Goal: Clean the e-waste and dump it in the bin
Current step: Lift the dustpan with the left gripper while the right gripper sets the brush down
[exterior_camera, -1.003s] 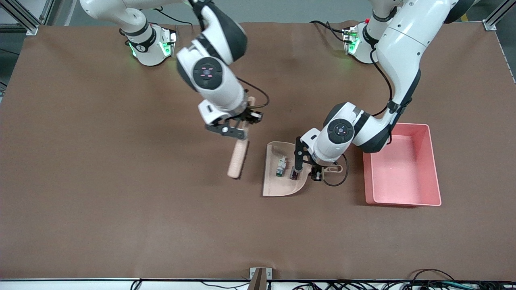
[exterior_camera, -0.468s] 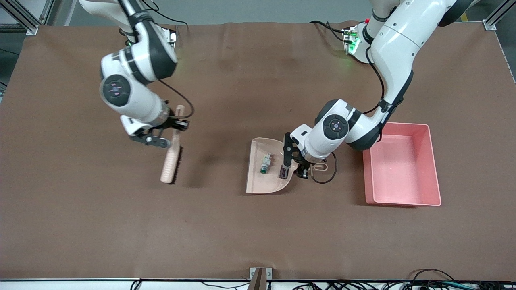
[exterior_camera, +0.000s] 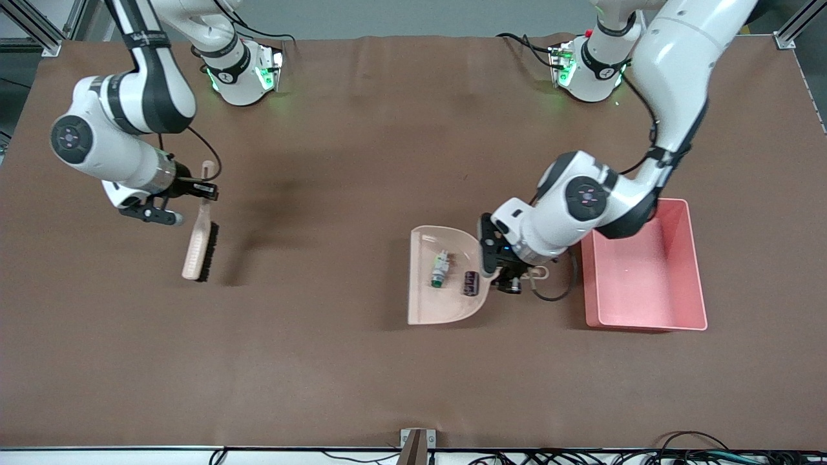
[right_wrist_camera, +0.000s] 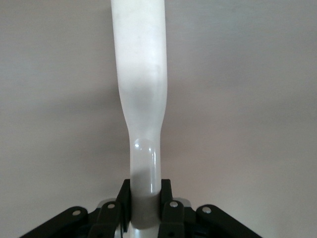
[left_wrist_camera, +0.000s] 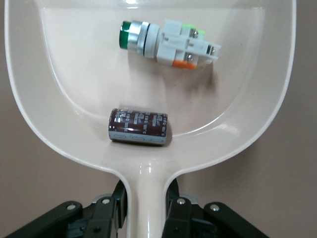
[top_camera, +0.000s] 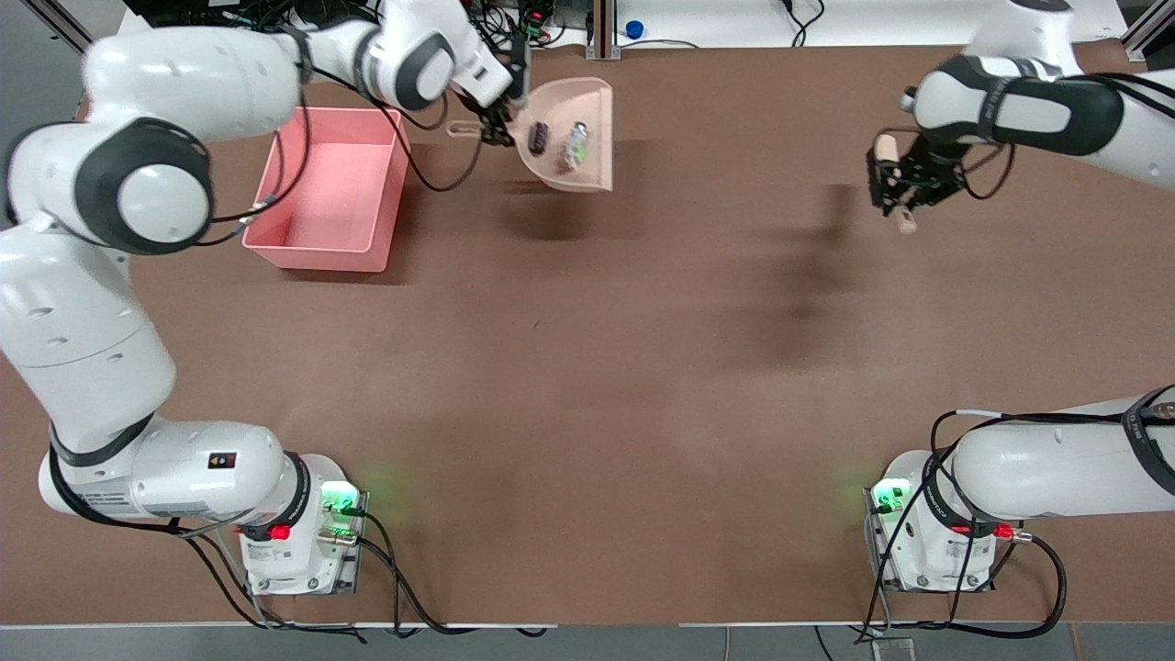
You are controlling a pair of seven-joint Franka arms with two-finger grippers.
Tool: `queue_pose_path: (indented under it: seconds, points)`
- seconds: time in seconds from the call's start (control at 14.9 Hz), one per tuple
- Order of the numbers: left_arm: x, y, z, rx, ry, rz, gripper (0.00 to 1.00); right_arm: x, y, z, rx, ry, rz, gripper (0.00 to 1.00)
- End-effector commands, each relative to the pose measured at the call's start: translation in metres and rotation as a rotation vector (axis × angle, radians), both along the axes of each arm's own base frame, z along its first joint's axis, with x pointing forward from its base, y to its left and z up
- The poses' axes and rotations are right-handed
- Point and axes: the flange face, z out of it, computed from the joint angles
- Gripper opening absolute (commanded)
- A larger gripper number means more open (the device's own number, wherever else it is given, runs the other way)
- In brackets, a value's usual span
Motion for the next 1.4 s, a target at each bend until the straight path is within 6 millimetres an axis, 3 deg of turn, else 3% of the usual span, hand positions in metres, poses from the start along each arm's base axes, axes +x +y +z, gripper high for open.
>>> queue_pose_path:
  seconds: [0.0, 0.13, 0.47, 0.67, 0.74, 0.94, 1.07, 1.2, 1.34]
  points:
    - [0.008, 0.055, 0.042, 0.04, -0.008, 0.006, 0.0, -0.032, -0.021, -0.031, -0.014, -0.08, 0.043, 0.0]
    - [0.017, 0.099, 0.06, 0.067, -0.005, 0.017, 0.0, -0.038, -0.024, -0.055, -0.021, -0.099, 0.04, 0.0]
    - [0.027, 0.196, 0.093, 0.094, 0.002, 0.1, 0.0, -0.038, -0.041, -0.078, -0.016, -0.098, 0.088, 0.01]
    - [0.035, 0.235, 0.118, 0.108, 0.02, 0.119, 0.0, -0.038, -0.042, -0.085, -0.015, -0.089, 0.088, 0.03]
    - [0.035, 0.246, 0.12, 0.115, 0.033, 0.132, 0.0, -0.038, -0.043, -0.088, -0.014, -0.081, 0.086, 0.12]
    - [0.031, 0.289, 0.123, 0.135, 0.058, 0.144, 0.0, -0.036, -0.042, -0.089, -0.013, -0.078, 0.086, 0.61]
    - [0.029, 0.314, 0.128, 0.149, 0.047, 0.13, 0.0, -0.031, -0.043, -0.084, -0.014, -0.087, 0.087, 0.84]
    - [0.026, 0.338, 0.123, 0.156, 0.048, 0.082, 0.0, -0.028, -0.042, -0.082, -0.014, -0.092, 0.082, 0.99]
    - [0.024, 0.369, 0.116, 0.174, 0.048, 0.037, 0.0, -0.02, -0.043, -0.074, -0.01, -0.086, 0.081, 1.0]
